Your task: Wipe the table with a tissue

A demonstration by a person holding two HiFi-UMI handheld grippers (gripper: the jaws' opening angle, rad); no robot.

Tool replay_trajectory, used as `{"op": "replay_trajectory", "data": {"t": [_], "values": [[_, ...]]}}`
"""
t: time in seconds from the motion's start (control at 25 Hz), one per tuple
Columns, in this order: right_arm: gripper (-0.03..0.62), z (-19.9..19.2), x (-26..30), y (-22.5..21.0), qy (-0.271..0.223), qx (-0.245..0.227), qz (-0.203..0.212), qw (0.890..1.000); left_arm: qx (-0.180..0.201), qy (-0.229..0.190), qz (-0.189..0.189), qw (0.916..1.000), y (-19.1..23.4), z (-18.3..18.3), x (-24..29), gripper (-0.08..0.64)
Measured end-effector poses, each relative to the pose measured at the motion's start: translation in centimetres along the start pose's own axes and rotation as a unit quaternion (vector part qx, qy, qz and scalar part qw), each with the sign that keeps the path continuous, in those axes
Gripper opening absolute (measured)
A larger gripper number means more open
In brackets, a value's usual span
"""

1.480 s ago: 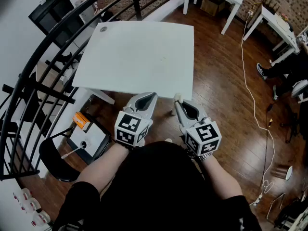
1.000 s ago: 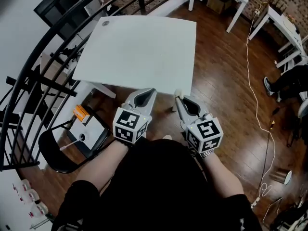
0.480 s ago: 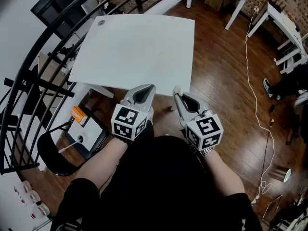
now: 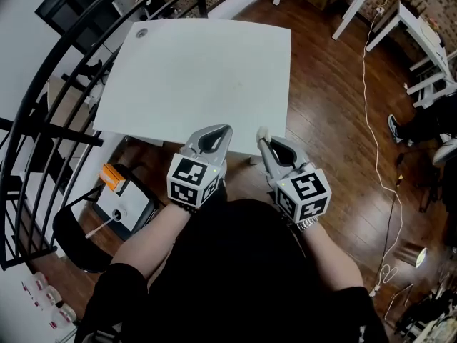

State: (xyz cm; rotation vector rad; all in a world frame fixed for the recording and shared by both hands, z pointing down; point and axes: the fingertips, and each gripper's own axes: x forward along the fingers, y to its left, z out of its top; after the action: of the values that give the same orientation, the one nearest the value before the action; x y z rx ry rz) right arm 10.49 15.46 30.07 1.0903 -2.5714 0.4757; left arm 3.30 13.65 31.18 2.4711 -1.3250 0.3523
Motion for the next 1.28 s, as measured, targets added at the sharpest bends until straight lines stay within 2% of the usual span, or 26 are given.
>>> {"op": "replay_trajectory", "data": {"t": [0.52,1.0,1.28], "values": [[0.014,0.2,8.6,-3.6,0.055,0.021,-0.02,0.998,-0.017,0.045,-0.032,0.9984,6.6,-0.6,5.7,0.012],[0.014,-2.7,16.5,-5.8,0.126,0.045,-0.037,0.99,-0.033,0.09,-0.069,0.993,11.1,-2.9,10.3,0.012],[0.014,-4.7,20.3,-7.2,0.154,0.069,-0.045,0.985,-0.03,0.119,-0.091,0.9883,12.6,-4.5,12.3,0.012]]}}
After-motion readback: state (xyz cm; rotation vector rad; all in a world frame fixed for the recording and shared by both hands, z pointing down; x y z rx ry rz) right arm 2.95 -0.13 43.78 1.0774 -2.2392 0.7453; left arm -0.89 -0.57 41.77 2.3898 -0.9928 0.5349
